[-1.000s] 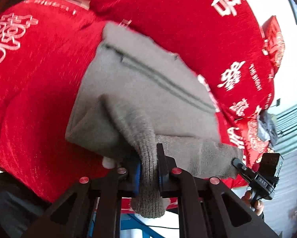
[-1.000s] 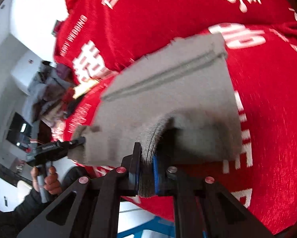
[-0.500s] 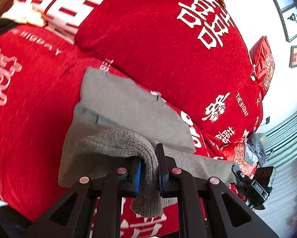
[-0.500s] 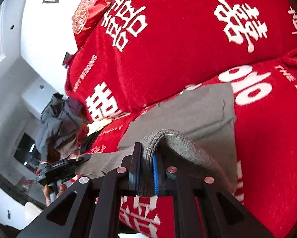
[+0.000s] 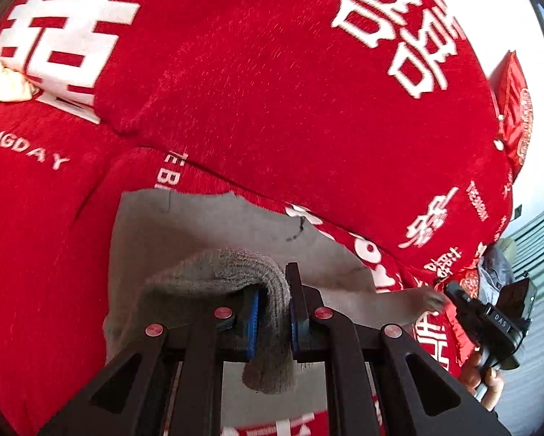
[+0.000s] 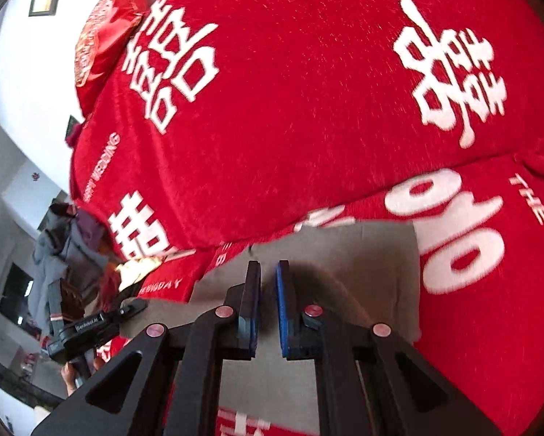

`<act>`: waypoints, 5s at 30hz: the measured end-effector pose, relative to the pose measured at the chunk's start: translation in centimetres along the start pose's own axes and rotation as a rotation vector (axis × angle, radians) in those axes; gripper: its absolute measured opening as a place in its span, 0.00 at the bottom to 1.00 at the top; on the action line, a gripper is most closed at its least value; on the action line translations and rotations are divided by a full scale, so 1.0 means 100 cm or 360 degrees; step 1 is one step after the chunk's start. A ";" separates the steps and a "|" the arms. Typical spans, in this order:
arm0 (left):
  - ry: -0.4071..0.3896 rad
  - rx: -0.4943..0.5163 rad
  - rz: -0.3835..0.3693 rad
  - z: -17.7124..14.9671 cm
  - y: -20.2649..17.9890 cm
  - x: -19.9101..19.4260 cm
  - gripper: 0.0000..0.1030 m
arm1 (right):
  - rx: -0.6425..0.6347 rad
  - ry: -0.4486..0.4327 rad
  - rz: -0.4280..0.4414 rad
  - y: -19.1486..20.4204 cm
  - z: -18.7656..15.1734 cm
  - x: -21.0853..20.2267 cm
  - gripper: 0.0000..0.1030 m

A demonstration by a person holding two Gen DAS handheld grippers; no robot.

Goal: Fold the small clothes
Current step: 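Lift the hem with both grippers and fold it up over the body, then open both grippers and release the folded hem, then smooth the folded grey sweatshirt with both grippers open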

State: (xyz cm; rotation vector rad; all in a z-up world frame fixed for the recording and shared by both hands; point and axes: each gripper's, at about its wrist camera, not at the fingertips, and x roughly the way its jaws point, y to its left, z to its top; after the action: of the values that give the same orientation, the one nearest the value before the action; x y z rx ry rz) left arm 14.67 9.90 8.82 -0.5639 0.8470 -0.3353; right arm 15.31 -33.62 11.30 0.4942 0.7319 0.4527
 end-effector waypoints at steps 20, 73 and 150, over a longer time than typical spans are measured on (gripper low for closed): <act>0.0264 -0.0161 0.0178 0.008 0.065 0.111 0.13 | -0.0284 0.0481 -0.0483 -0.074 0.004 0.134 0.57; 0.0313 0.0377 0.0523 0.001 0.051 0.129 0.98 | -0.0562 0.0410 -0.0723 -0.063 -0.049 0.129 0.59; 0.0160 0.0444 0.0748 -0.059 -0.002 0.115 0.99 | -0.0503 0.0560 -0.0854 -0.003 -0.086 0.146 0.84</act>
State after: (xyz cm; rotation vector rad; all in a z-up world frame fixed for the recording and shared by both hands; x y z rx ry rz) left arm 17.26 2.16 -1.19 -0.0803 0.9816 -0.0481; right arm 18.79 -23.56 -1.84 -0.0917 1.0692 0.1423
